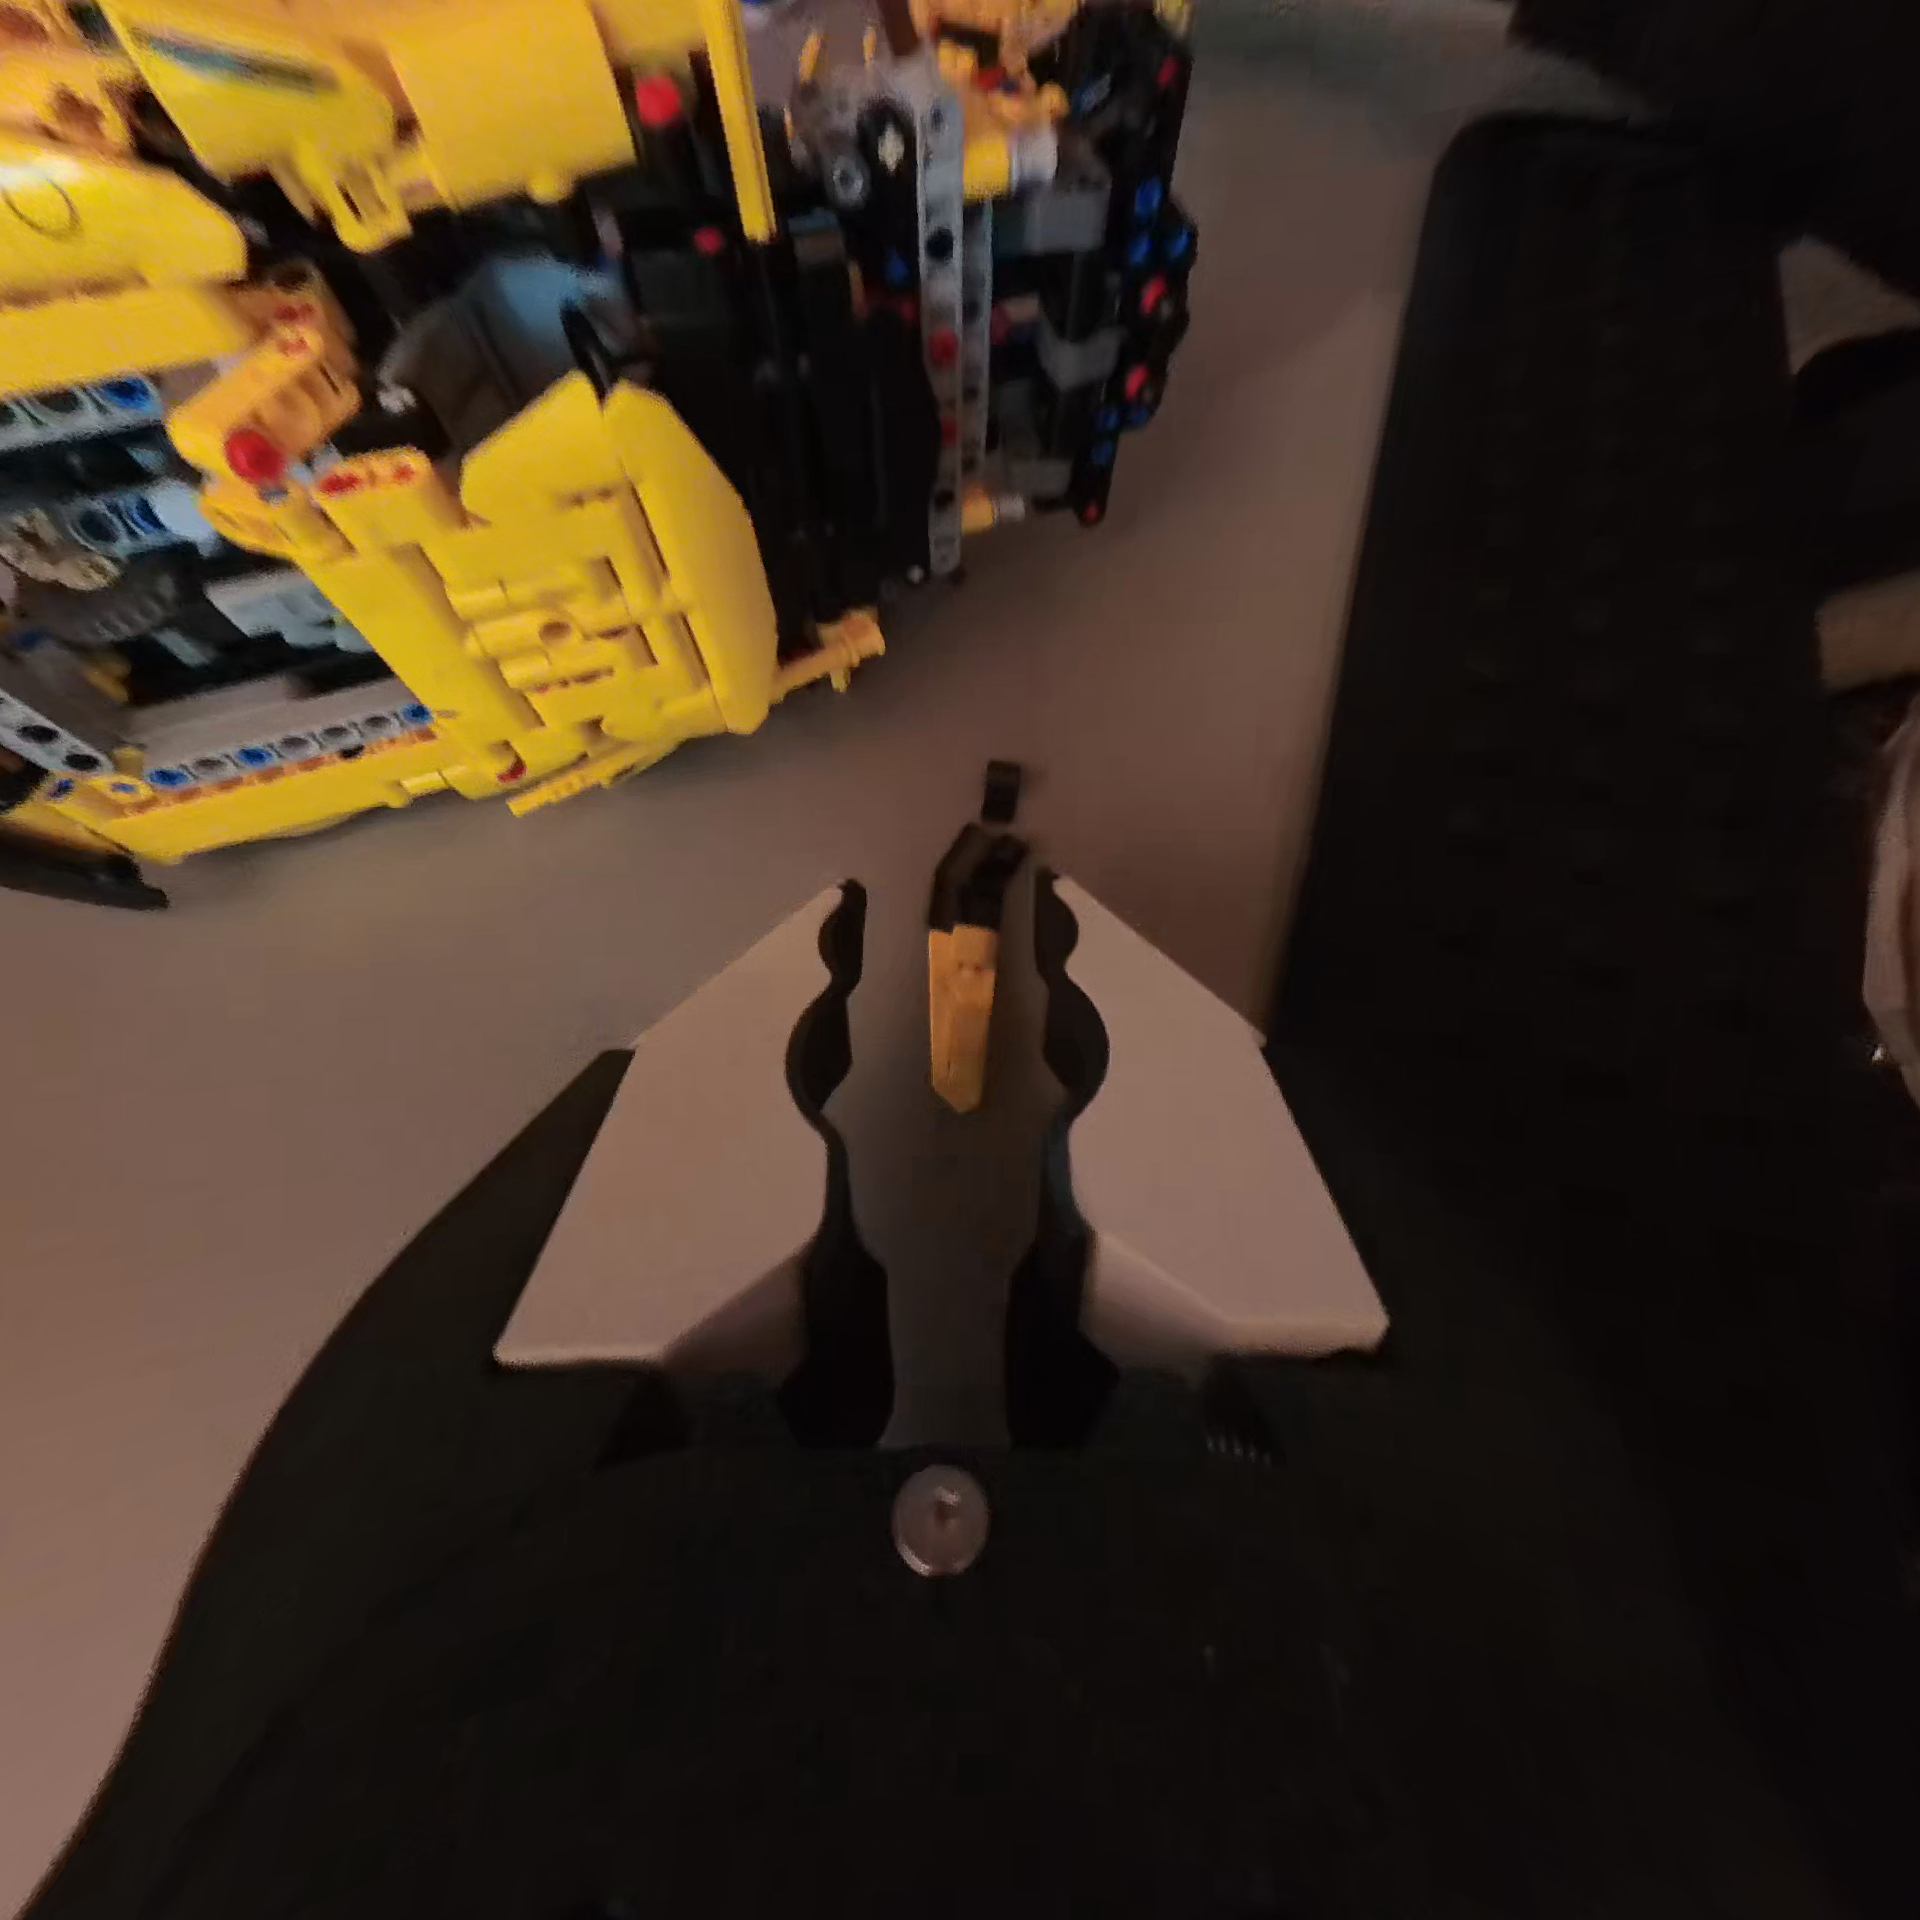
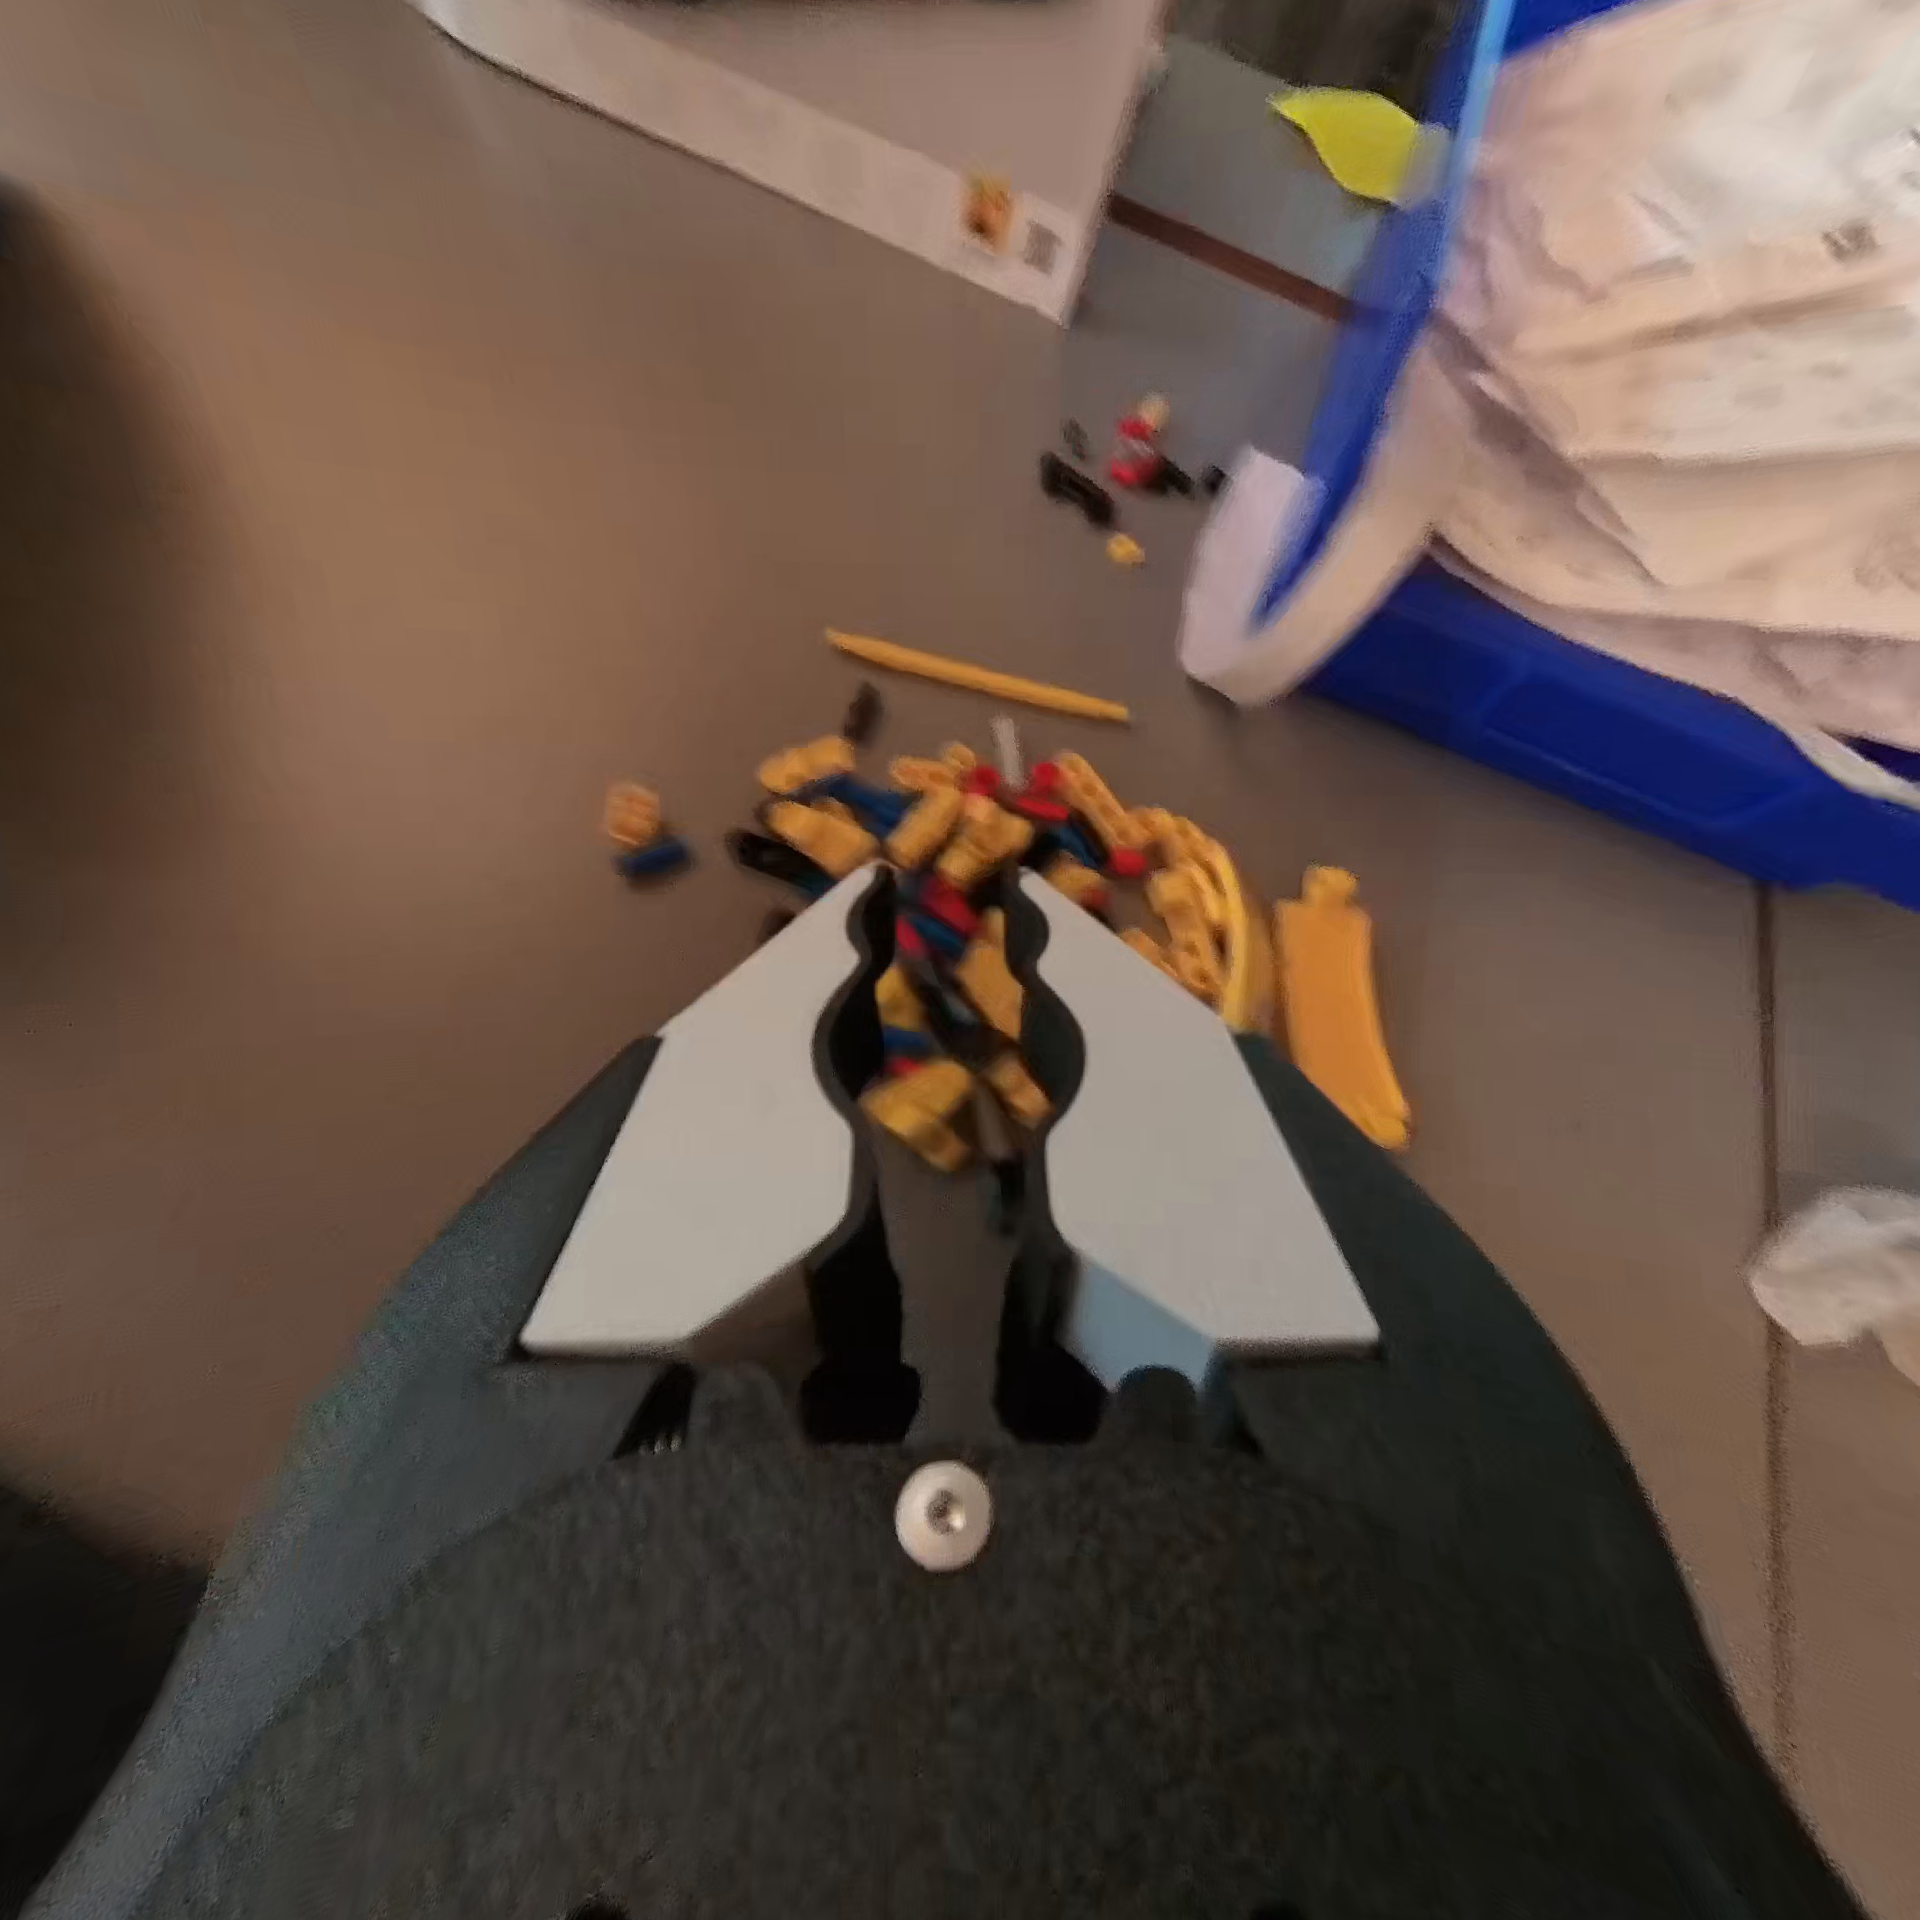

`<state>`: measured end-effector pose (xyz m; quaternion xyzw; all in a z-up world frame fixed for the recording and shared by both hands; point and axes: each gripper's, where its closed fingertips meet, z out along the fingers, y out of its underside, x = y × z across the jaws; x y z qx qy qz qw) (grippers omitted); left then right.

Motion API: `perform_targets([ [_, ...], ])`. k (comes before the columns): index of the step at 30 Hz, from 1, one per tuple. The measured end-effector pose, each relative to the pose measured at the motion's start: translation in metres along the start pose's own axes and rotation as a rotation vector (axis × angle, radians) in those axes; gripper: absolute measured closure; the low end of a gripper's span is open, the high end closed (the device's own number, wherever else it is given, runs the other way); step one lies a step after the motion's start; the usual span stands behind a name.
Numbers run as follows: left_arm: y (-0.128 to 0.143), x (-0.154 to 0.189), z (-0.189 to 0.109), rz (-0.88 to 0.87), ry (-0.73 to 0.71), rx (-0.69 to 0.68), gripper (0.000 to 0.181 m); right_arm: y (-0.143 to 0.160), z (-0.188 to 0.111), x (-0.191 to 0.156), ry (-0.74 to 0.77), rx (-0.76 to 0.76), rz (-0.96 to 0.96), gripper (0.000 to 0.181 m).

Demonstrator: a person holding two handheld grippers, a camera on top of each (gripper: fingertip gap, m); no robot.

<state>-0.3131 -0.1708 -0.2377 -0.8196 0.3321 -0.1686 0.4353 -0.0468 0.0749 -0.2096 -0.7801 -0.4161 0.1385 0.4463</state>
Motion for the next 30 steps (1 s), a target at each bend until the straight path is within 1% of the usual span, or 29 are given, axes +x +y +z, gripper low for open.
perform_targets([
  [1,0.007,-0.001,0.001,0.002,-0.001,-0.029,0.149,-0.015,-0.005,-0.02,-0.089,0.04,0.006,0.159],
  [2,0.012,-0.001,0.003,0.005,-0.004,-0.061,0.149,-0.032,-0.012,-0.051,-0.216,0.086,0.004,0.157],
  [4,0.019,0.001,0.006,0.019,0.006,-0.111,0.15,-0.06,-0.035,-0.134,-0.527,0.152,-0.067,0.157],
  [5,0.019,0.005,0.007,0.03,0.025,-0.109,0.159,-0.067,-0.048,-0.178,-0.676,0.165,-0.127,0.155],
  [6,0.019,0.007,0.007,0.042,0.032,-0.11,0.166,-0.072,-0.06,-0.217,-0.793,0.18,-0.183,0.155],
  [8,0.019,0.006,0.007,0.053,0.021,-0.109,0.167,-0.077,-0.066,-0.28,-0.897,0.176,-0.221,0.157],
  [9,0.02,0.004,0.006,0.063,0.002,-0.109,0.167,-0.076,-0.064,-0.305,-0.91,0.147,-0.226,0.157],
  [10,0.021,0.0,0.004,0.082,-0.024,-0.114,0.168,-0.075,-0.057,-0.325,-0.894,0.12,-0.216,0.156],
  [11,0.021,-0.002,0.001,0.104,-0.042,-0.118,0.168,-0.07,-0.045,-0.337,-0.839,0.088,-0.224,0.156],
  [13,0.019,-0.004,-0.008,0.144,-0.056,-0.082,0.168,-0.058,-0.009,-0.334,-0.614,0.036,-0.254,0.157],
  [14,0.018,-0.006,-0.013,0.154,-0.062,-0.054,0.168,-0.052,0.005,-0.33,-0.53,0.019,-0.271,0.158],
  [16,0.015,-0.007,-0.022,0.157,-0.062,-0.001,0.168,-0.039,0.021,-0.323,-0.438,-0.052,-0.288,0.156],
  [17,0.014,-0.007,-0.025,0.147,-0.055,0.02,0.168,-0.039,0.025,-0.32,-0.404,-0.066,-0.288,0.156],
  [19,0.01,-0.006,-0.027,0.127,-0.047,0.047,0.168,-0.046,0.029,-0.32,-0.385,-0.046,-0.258,0.159],
  [21,0.007,-0.005,-0.027,0.126,-0.044,0.059,0.168,-0.044,0.033,-0.322,-0.385,-0.093,-0.233,0.149],
  [25,0.009,-0.005,-0.025,0.137,-0.055,0.046,0.168,-0.037,0.039,-0.32,-0.324,-0.15,-0.312,0.146],
  [27,0.011,-0.007,-0.024,0.136,-0.065,0.037,0.168,-0.04,0.033,-0.325,-0.334,-0.142,-0.318,0.154],
  [30,0.012,-0.006,-0.023,0.13,-0.06,0.028,0.168,-0.039,0.03,-0.333,-0.346,-0.151,-0.289,0.153],
])
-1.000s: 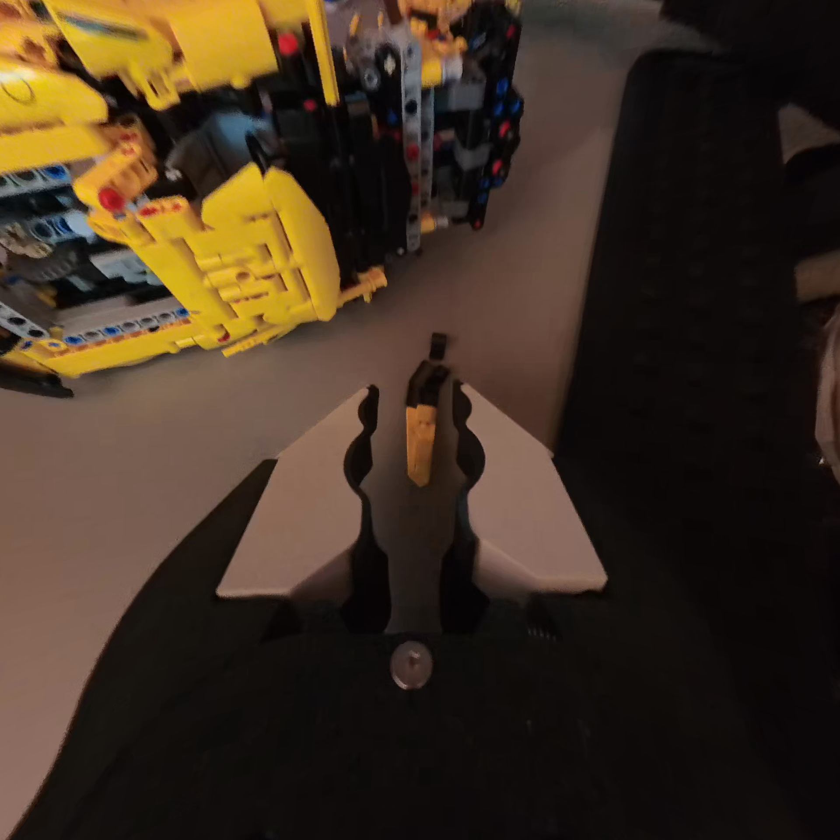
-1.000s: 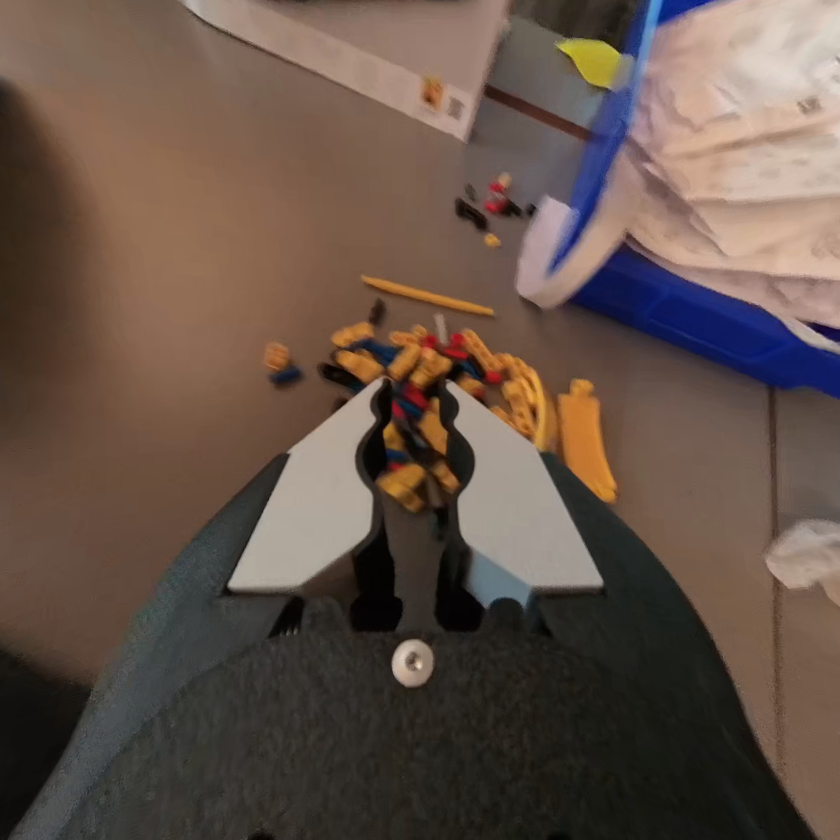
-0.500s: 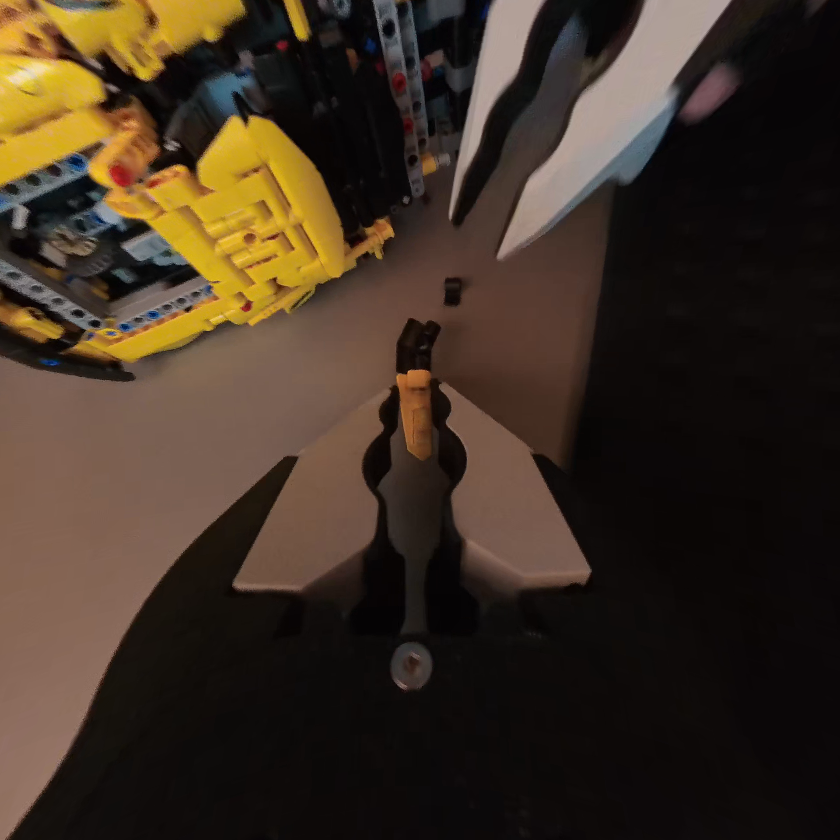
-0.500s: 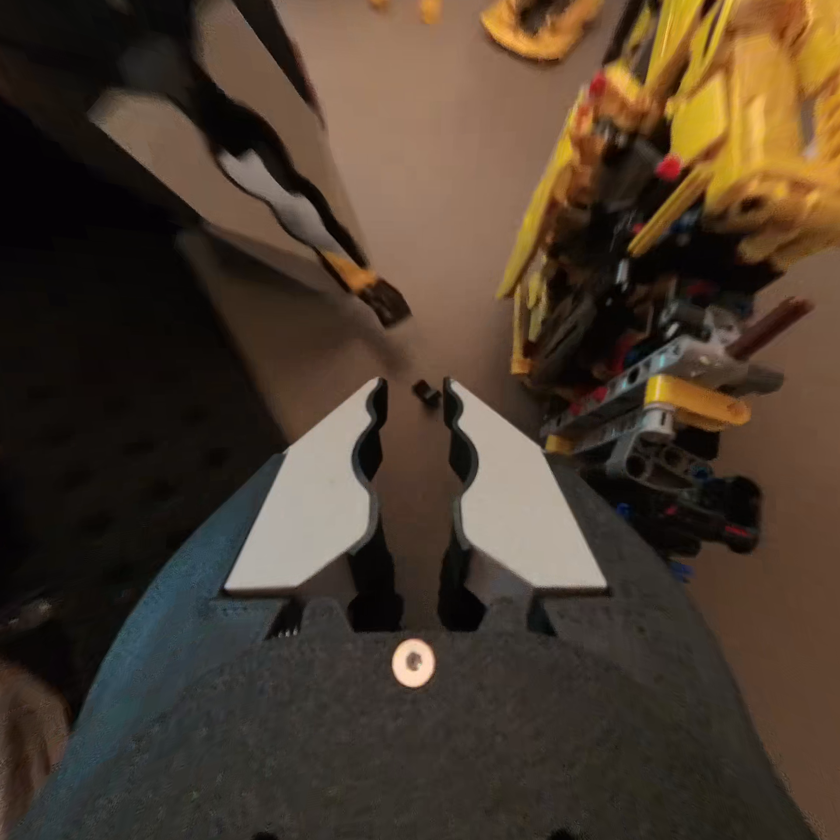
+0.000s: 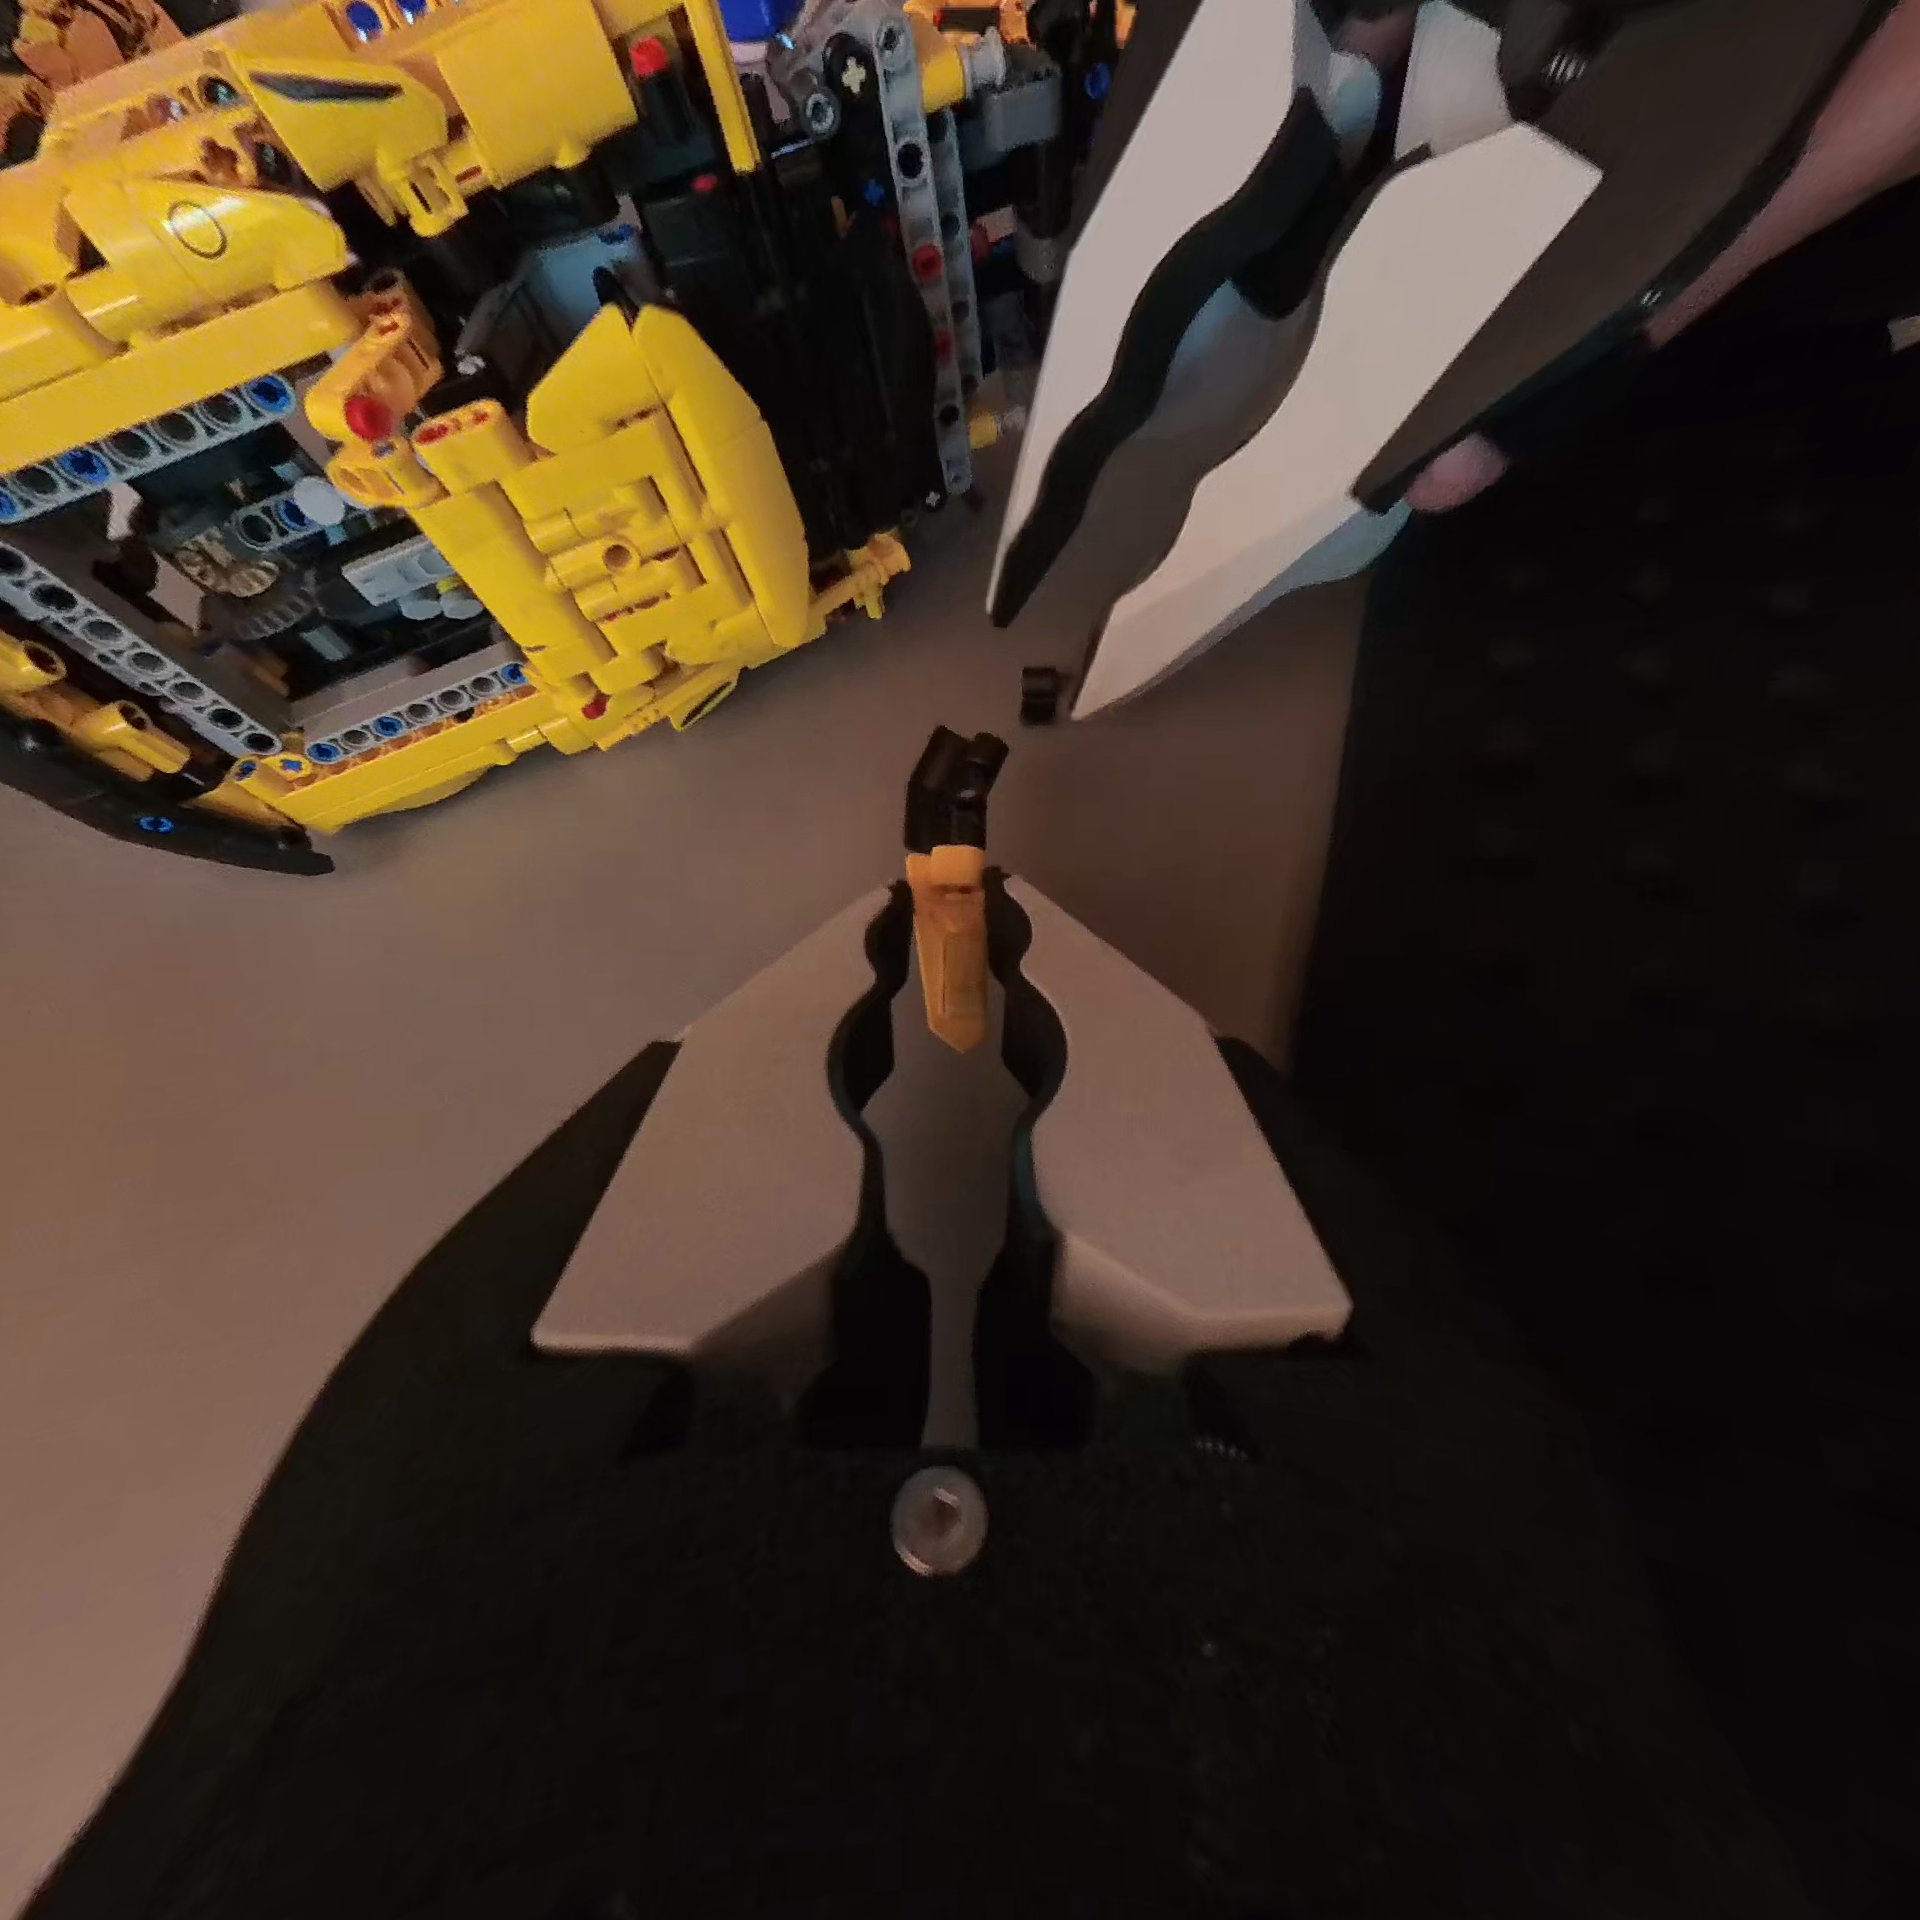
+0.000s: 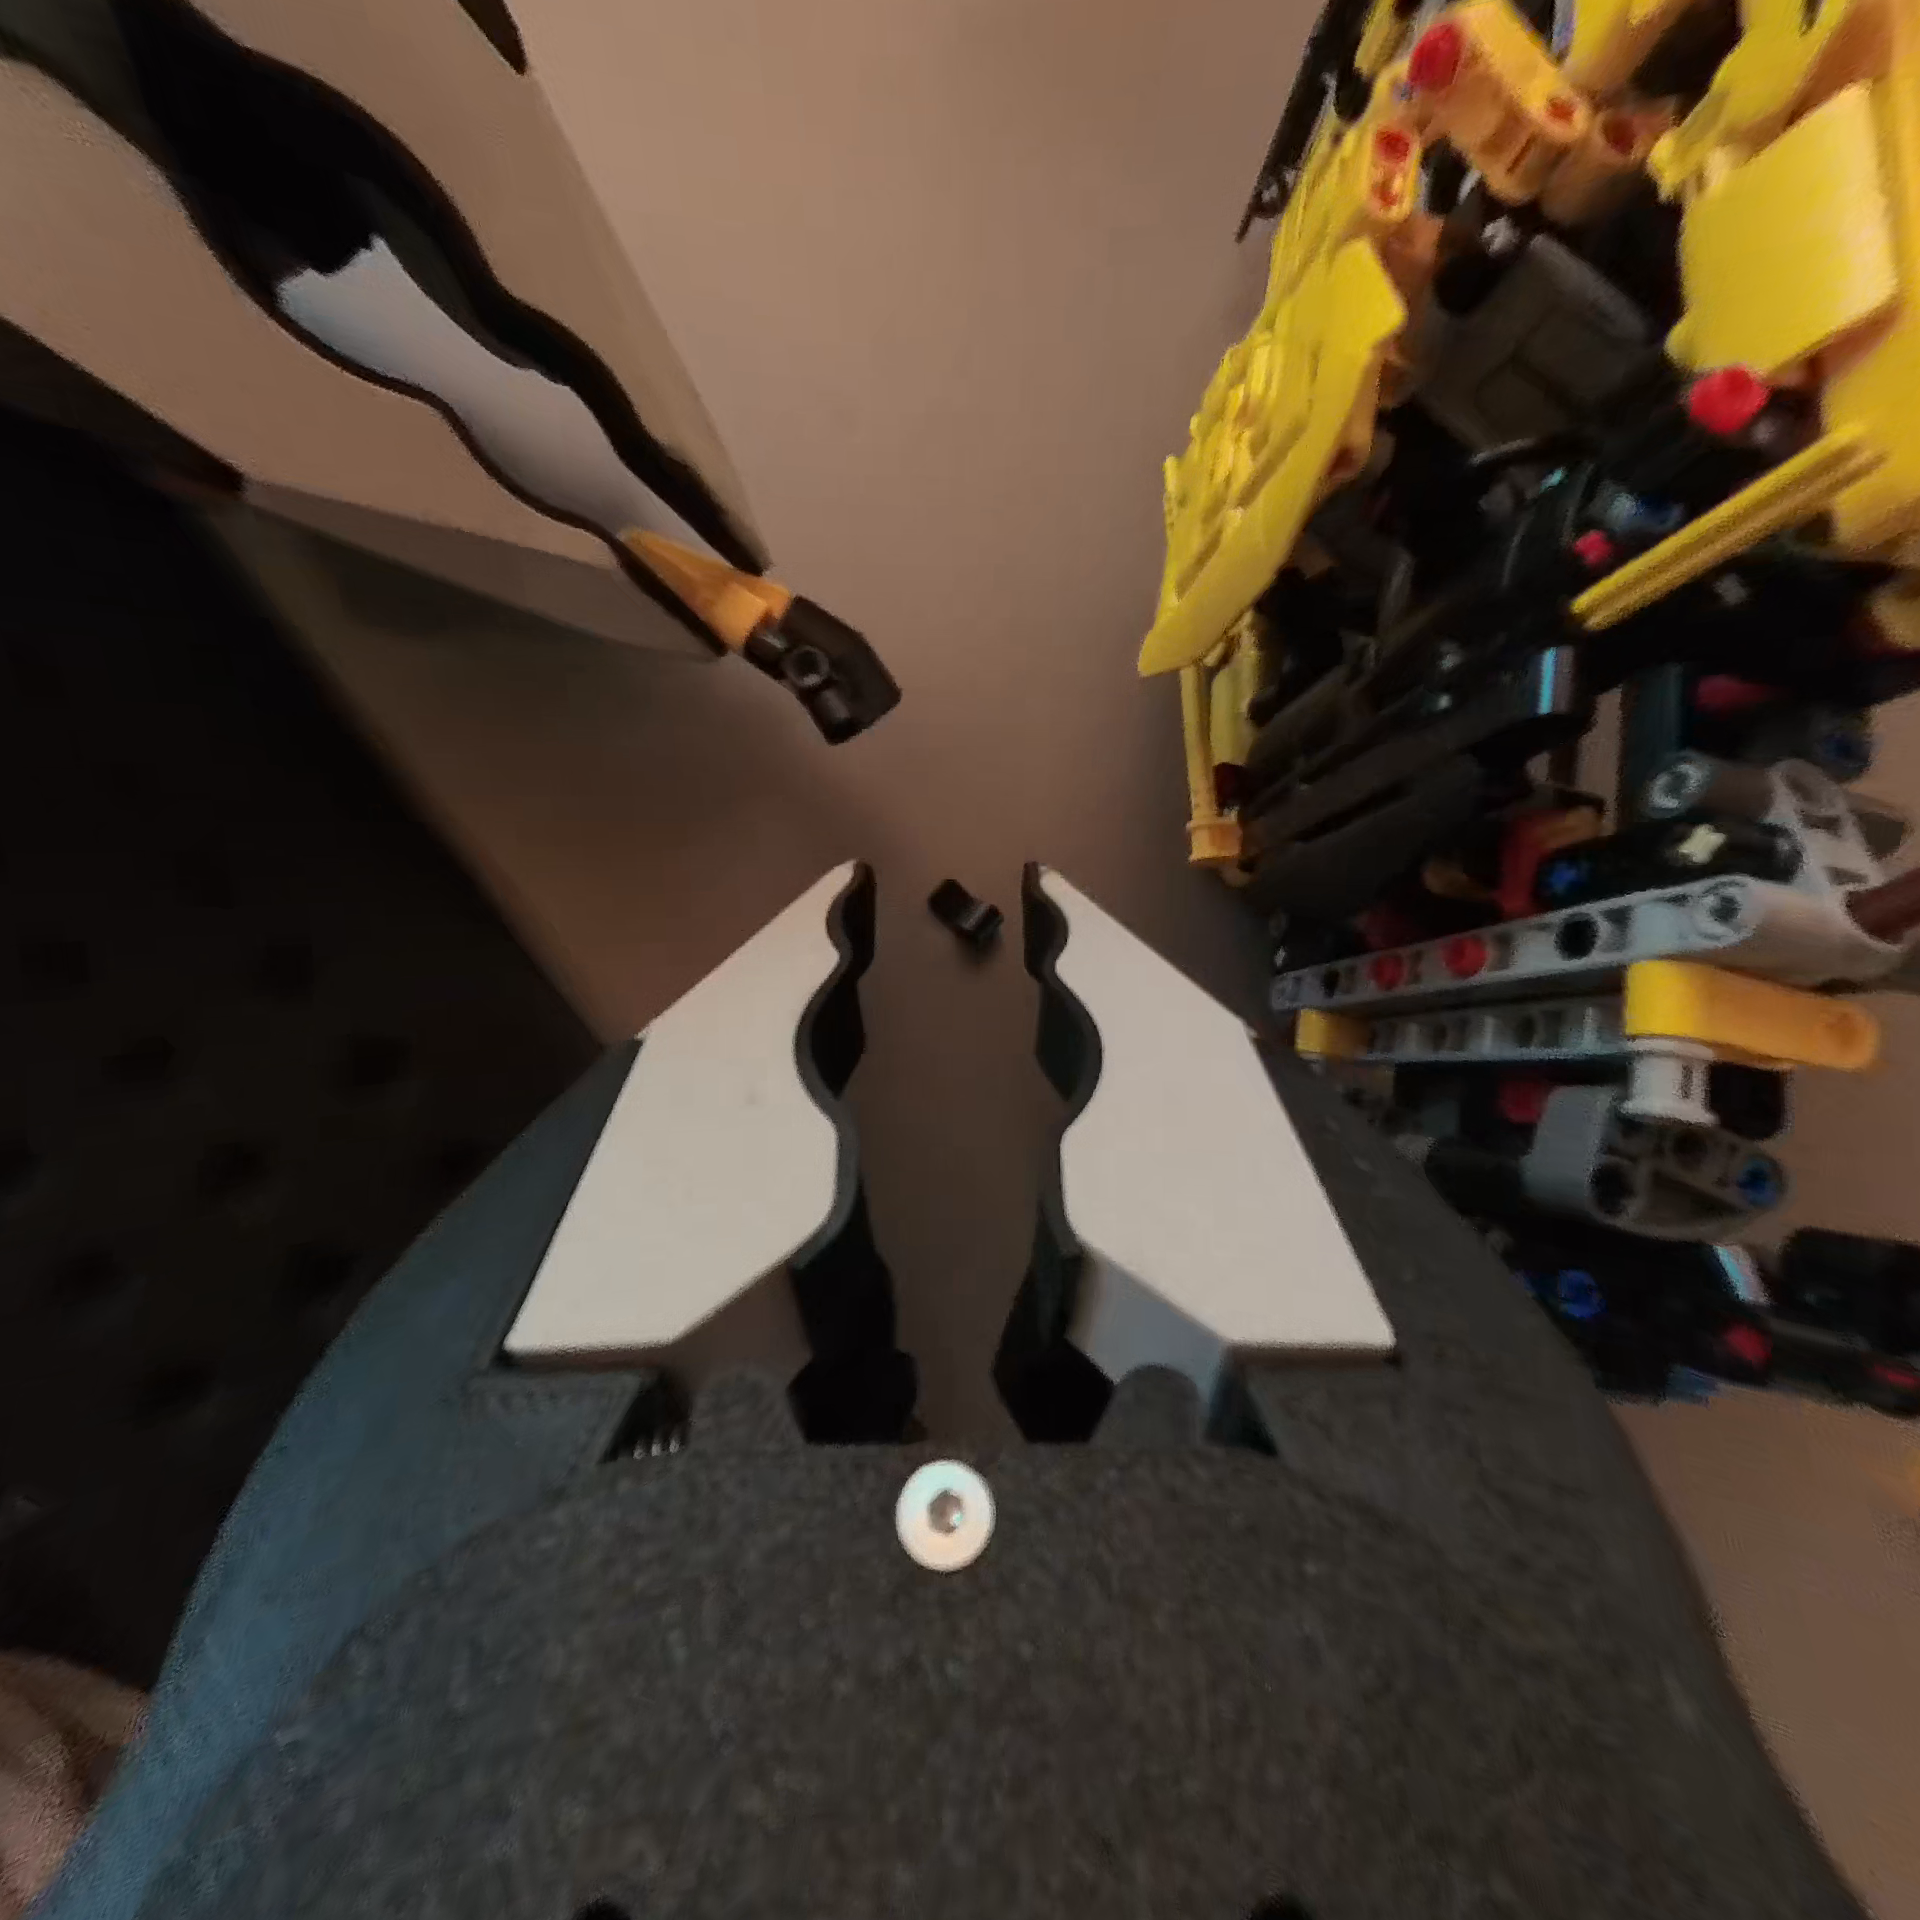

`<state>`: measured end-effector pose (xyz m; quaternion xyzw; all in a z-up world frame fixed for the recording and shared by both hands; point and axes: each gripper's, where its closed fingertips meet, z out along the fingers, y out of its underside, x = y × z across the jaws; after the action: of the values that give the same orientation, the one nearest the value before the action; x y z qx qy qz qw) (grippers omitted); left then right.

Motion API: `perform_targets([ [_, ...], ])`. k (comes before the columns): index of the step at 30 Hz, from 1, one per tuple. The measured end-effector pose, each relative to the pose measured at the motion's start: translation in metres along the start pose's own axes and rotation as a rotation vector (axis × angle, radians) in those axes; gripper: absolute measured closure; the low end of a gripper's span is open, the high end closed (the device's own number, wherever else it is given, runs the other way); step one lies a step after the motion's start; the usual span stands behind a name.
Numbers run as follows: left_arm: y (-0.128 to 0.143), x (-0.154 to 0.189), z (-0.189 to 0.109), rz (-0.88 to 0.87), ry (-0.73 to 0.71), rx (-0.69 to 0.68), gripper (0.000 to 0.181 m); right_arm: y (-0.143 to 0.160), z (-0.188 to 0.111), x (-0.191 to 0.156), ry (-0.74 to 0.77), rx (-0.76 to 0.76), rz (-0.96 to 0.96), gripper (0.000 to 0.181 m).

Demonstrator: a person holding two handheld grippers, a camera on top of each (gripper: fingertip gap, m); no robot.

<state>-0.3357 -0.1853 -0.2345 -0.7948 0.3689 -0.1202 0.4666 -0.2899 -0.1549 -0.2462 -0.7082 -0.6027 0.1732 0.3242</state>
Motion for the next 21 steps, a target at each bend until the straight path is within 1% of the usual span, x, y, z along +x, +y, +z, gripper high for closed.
perform_targets([
  [2,0.0,0.002,0.0,0.0,0.01,-0.004,0.168,0.01,0.008,0.001,0.003,-0.062,0.016,0.147],
  [5,0.001,0.005,0.001,0.008,0.019,-0.007,0.168,0.011,0.01,0.0,-0.041,-0.075,0.098,0.148],
  [7,0.001,0.007,0.001,0.012,0.023,-0.011,0.168,0.012,0.011,0.0,-0.055,-0.079,0.119,0.148],
  [12,0.001,0.008,0.001,0.019,0.025,-0.012,0.168,0.012,0.011,0.003,-0.046,-0.071,0.132,0.155],
  [14,0.001,0.008,0.002,0.017,0.024,-0.015,0.168,0.013,0.011,0.005,-0.035,-0.072,0.125,0.164],
  [17,0.003,0.008,0.003,0.017,0.019,-0.023,0.168,0.013,0.011,0.005,-0.037,-0.067,0.11,0.166],
  [19,0.003,0.007,0.003,0.018,0.015,-0.025,0.168,0.011,0.007,0.003,-0.057,-0.045,0.1,0.166],
  [20,0.003,0.007,0.003,0.018,0.012,-0.026,0.168,0.007,0.001,0.001,-0.072,-0.014,0.098,0.167],
  [21,0.003,0.006,0.003,0.019,0.007,-0.027,0.168,0.001,-0.01,-0.003,-0.107,0.027,0.083,0.171],
])
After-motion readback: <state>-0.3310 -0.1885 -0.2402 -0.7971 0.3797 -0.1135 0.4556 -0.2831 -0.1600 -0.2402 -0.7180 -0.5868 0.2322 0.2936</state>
